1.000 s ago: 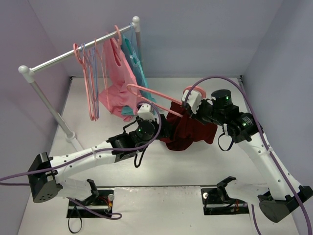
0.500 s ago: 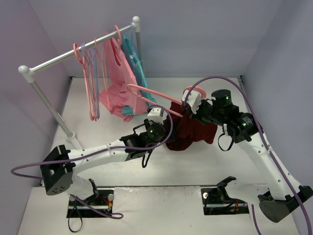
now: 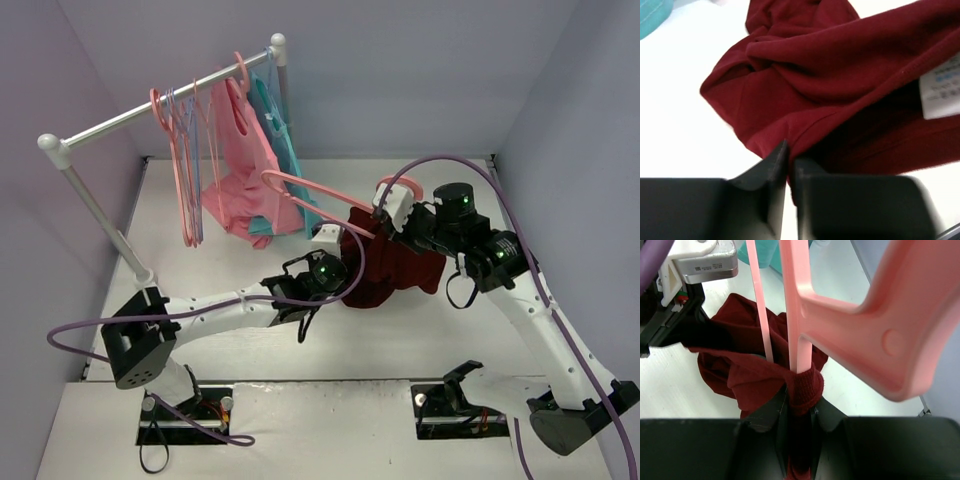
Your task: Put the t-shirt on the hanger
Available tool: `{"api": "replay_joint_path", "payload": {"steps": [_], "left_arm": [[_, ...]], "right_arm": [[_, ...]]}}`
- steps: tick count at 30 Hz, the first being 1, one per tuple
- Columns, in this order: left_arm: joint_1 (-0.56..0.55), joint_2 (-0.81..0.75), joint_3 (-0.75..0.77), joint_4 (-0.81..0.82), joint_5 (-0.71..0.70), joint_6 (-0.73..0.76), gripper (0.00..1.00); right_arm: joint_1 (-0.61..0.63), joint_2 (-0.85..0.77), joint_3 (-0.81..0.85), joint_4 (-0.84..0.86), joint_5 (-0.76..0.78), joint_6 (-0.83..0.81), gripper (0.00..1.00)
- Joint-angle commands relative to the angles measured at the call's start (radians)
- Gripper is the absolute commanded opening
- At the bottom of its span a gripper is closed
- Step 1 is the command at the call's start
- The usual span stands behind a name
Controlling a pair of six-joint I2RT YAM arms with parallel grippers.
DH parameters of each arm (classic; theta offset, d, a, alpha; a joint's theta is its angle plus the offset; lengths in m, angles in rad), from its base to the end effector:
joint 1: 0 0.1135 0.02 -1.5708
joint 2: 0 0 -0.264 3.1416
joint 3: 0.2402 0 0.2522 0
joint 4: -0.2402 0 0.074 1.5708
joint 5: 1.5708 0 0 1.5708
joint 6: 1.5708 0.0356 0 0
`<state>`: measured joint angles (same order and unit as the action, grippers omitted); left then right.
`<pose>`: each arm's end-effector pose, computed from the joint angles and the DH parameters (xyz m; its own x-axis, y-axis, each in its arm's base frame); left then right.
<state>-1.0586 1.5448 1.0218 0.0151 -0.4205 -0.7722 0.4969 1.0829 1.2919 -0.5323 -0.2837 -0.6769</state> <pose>0.1834 -0.2965 0.2552 -0.6040 -0.2254 -0.7645 0.2785 0.8390 -0.4674 0.1939 0.1165 0.4218 0.2151 -0.5674 -0.7948 -0.7135 0.4644 -0.5246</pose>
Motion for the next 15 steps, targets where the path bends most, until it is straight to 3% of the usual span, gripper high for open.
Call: {"api": "replay_joint_path", "payload": {"steps": [1,4,6,11,15], "left_arm": [[0.106,-0.084,0.037,-0.022,0.015,0.034,0.00],[0.245,-0.190,0.051,-0.098,0.101,0.086,0.00],[0.317,-0.231,0.093,-0.172,0.114,0.205,0.00],[0.388,-0.252,0.299,-0.332,0.121,0.386,0.00],[0.453,-0.227,0.444,-0.427,0.157,0.448,0.00]], "right_arm": [[-0.006,-0.030,0.027,0.071,0.015,0.013,0.00],[-0.008,-0.054,0.017,0.069,0.011,0.014,0.00],[-0.008,-0.067,0.001,0.068,0.011,0.014,0.00],[-0.006,-0.093,-0.013,0.062,-0.009,0.021,0.00],[-0.008,-0.095,-0.006,0.051,-0.022,0.014,0.00]]}}
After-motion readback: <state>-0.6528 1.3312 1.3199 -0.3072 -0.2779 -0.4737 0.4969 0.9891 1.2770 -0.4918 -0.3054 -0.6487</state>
